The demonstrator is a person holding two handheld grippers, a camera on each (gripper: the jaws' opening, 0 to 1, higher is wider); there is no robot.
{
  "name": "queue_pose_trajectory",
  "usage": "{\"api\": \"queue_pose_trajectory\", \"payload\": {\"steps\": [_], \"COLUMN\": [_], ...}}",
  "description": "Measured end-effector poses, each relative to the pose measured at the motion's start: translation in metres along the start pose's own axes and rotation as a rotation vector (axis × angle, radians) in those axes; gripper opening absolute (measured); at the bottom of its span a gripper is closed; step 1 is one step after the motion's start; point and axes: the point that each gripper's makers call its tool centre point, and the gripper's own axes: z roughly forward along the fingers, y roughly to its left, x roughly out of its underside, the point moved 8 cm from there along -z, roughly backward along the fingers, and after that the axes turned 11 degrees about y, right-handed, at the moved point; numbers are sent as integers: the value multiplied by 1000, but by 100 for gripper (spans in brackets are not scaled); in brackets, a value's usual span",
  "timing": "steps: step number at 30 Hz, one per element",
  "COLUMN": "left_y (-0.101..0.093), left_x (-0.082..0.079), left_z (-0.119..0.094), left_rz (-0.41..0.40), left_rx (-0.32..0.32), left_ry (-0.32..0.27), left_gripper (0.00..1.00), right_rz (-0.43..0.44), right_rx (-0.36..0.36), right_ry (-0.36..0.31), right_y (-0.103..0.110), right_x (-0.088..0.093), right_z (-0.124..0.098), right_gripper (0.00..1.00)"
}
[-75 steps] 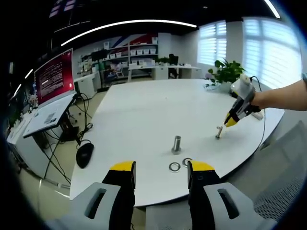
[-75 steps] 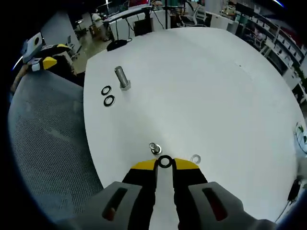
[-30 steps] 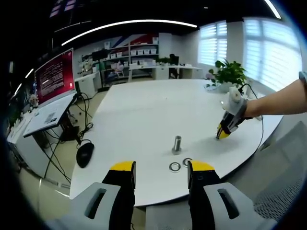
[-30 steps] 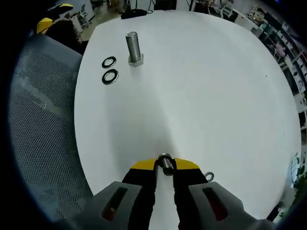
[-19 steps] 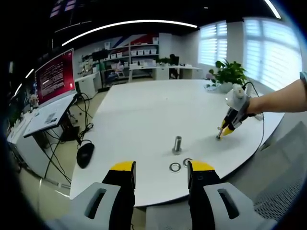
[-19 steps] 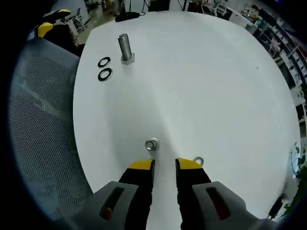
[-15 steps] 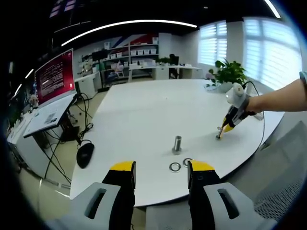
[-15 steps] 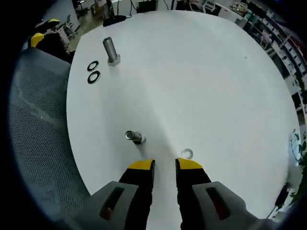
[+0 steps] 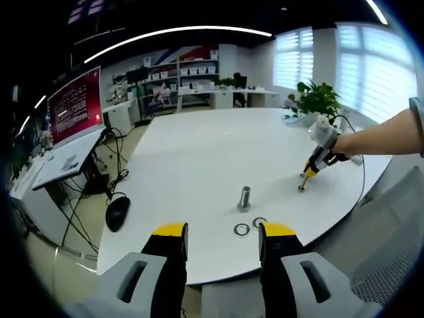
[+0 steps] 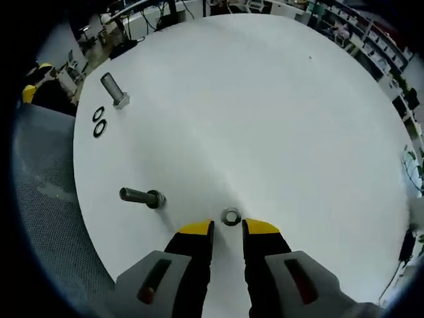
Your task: Place the washer onto the threaded stud by aligning its center hole with the stud, sliding it down to the base, and recovering from edge contact or off-axis alignment until the washer reaches the visible bottom stop.
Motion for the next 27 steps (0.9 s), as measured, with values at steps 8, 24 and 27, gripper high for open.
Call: {"api": "queue_pose_trajectory", "payload": {"steps": [8,24,27], "left_y": [1,1,1], "left_x": [0,1,0], "left_z": [0,1,0], "left_rz": [0,1,-1], "left_rx": [-10,-7,-5], "left_ry": [1,4,-1], "left_gripper": [39,39,39], "right_rz": [44,-29,-43], "right_rx": [-12,-28,-44], "right_ry": [8,-86,-116], "right_y": [-4,19,27], "right_x": [0,2,0], "right_z": [4,-36,-49], "right_gripper": [17,15,15]}}
